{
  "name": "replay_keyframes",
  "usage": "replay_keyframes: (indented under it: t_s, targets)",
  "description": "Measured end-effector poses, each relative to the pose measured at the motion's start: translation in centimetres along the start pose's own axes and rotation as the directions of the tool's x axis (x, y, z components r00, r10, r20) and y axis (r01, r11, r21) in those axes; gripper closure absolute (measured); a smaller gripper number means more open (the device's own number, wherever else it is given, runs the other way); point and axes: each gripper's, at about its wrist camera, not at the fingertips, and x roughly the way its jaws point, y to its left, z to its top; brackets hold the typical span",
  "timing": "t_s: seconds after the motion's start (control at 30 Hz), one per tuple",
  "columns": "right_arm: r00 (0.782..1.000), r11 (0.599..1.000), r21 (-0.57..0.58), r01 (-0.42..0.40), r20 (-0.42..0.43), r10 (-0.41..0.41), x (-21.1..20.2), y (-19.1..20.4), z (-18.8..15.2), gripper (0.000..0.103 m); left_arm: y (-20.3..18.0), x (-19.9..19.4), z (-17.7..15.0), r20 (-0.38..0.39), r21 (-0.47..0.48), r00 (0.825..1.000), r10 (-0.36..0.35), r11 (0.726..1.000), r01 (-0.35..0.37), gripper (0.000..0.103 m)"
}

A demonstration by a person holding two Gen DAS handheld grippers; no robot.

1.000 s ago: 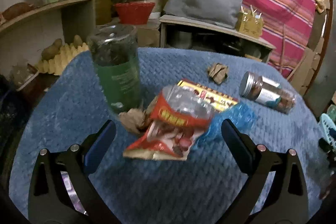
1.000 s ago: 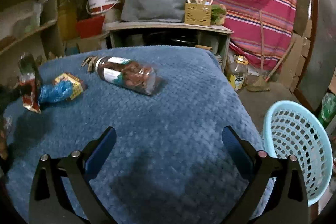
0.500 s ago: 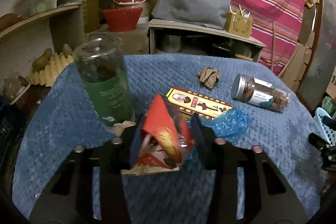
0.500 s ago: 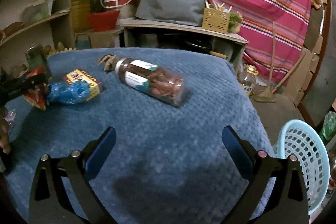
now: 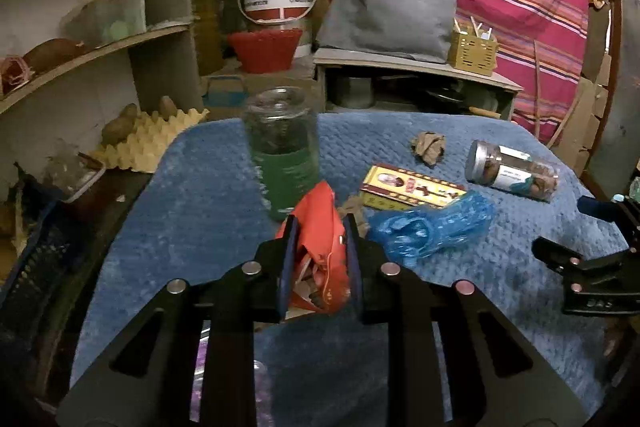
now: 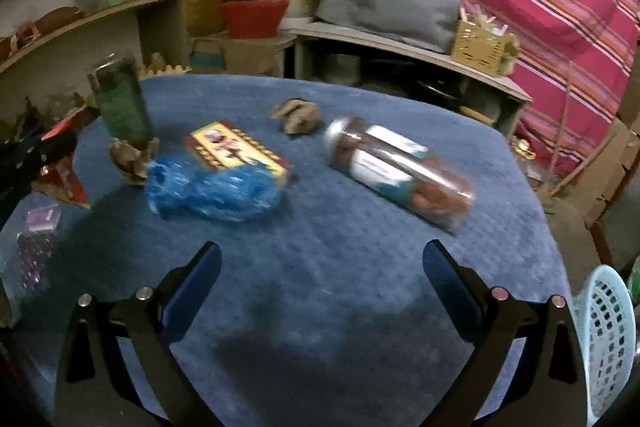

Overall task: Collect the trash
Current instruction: 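Grasp the red-and-white snack bag with the left tool, then grasp the blue plastic bag with the right tool while the left tool holds the snack bag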

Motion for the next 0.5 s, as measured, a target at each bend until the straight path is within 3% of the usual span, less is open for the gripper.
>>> replay_keyframes:
  t_s: [0.3, 0.5]
  targets:
    - [0.999, 0.999, -0.042, -0.033, -0.030, 0.032, 3.2, 6.2, 2.1, 0.005, 4.4, -0.1, -0.2, -0.001, -0.060, 0.999, 0.044, 0.997, -0.044, 0.082]
    - [0.998, 0.998, -0.044, -0.038, -0.046, 0.036, 4.5, 8.2, 2.8, 0.006, 6.7, 0.3, -0.3, 0.002, -0.101, 0.998, 0.059, 0.993, -0.059, 0.082]
